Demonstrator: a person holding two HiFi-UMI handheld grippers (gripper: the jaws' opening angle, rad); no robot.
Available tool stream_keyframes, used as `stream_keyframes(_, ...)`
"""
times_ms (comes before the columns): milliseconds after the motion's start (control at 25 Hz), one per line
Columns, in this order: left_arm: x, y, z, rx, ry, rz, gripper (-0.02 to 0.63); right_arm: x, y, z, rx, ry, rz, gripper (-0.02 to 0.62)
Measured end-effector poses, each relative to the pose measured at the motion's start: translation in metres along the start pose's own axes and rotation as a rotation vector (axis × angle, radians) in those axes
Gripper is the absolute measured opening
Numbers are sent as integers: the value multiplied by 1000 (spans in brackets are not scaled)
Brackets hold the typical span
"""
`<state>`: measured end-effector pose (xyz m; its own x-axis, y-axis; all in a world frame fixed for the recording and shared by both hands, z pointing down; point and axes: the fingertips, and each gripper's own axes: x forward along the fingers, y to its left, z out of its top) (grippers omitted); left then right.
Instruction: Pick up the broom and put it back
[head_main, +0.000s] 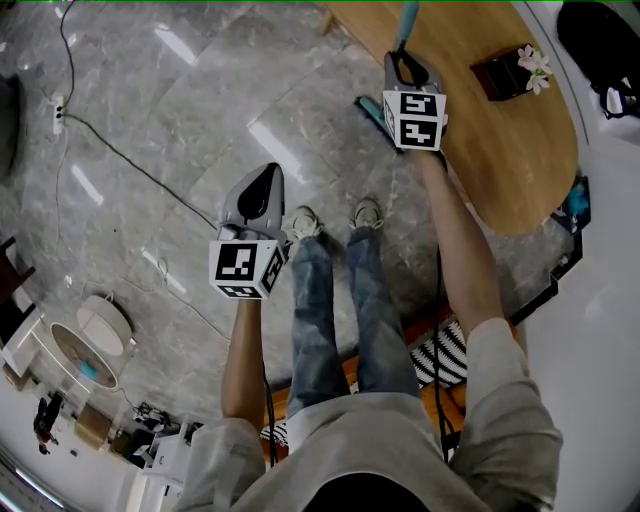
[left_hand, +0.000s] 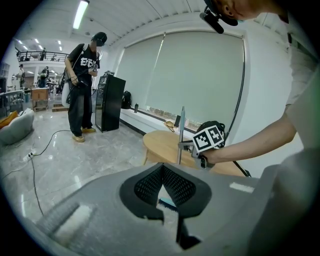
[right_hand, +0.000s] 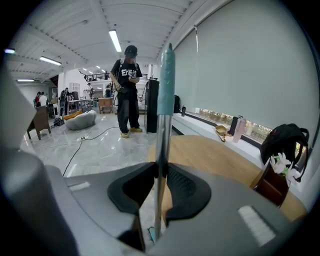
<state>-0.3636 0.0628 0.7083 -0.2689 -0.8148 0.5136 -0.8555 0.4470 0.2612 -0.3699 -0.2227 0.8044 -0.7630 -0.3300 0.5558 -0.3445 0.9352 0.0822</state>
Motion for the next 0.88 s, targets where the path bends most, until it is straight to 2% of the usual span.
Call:
stream_keyframes(240,-2,5,0,-4,1,8,2,0,-2,-1,-3,8,3,80)
stream_keyframes(600,-1,4,0,-4,2,11,2,2,5,-10,-7,35,38,152)
stream_keyframes(880,-5,5,1,-6,-3,15,2,-7,3,-11,19,29,25,164)
